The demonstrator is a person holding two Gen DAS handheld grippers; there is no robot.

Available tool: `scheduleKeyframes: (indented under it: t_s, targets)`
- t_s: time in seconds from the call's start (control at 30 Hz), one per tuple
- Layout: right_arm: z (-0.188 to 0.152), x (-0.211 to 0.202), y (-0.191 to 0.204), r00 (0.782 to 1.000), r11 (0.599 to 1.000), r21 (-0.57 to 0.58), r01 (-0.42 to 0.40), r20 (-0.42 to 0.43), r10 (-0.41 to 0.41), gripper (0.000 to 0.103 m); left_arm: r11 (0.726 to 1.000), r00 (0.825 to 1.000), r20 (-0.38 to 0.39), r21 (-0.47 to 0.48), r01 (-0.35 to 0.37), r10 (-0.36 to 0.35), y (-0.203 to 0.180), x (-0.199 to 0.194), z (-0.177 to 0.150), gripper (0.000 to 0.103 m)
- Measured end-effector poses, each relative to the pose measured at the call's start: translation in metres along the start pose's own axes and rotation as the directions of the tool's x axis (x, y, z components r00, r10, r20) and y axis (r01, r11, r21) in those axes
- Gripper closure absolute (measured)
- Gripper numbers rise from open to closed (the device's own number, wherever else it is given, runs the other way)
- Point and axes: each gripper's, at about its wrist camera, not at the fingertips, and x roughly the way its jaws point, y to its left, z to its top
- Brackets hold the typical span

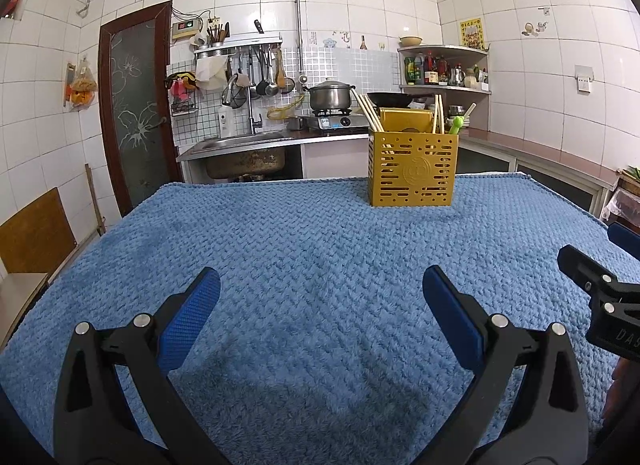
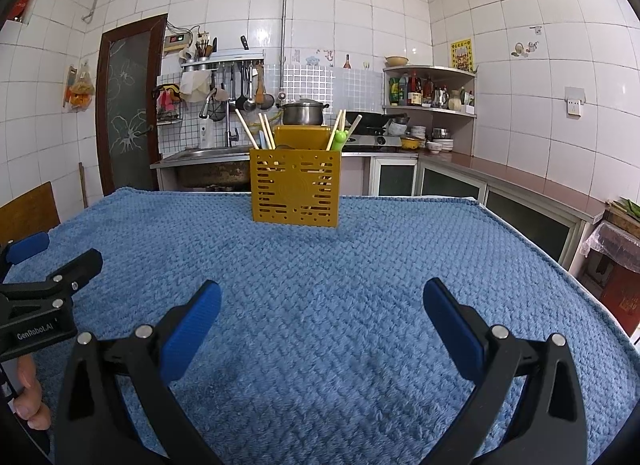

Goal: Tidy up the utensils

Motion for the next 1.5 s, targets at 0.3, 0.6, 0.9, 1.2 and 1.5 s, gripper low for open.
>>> scheduleKeyframes:
  t_s: [0.3,0.6,0.9,1.2,1.5]
  targets:
    - [0.0003,0.001,-0.002,1.0,1.0,-0.001,0.0,0.0,0.0,0.004,1.0,1.0,0.0,-0.001,0.0,0.0,-0.0002,0.0,0.0001,0.005]
    - [0.0,0.0008,-0.0006,1.0,1.0,-0.002,0.0,0.0,0.0,0.004,1.0,1.0,-0.001,-0.003,0.0,0.0,0.0001,-0.0006,0.0006,0.005]
    - [0.0,0.0009,-0.0011,1.0,1.0,-0.002,0.0,0.001,0.0,0.004,1.0,1.0,0.0,-0.004,0.001,-0.001,0.0004,-0.0006,0.0025,0.005]
    - [0.0003,0.0017,-0.0023,1.0,1.0,-0.004,0.0,0.001,0.0,0.004,1.0,1.0,0.002,-0.006,0.0,0.0,0.0,-0.0005,0.0026,0.005]
    - [0.0002,0.0018,-0.0021,1.0,1.0,-0.005,0.0,0.001,0.0,0.004,1.0,1.0,0.005,-0.007,-0.002,0.002,0.0004,-0.0011,0.0027,0.005]
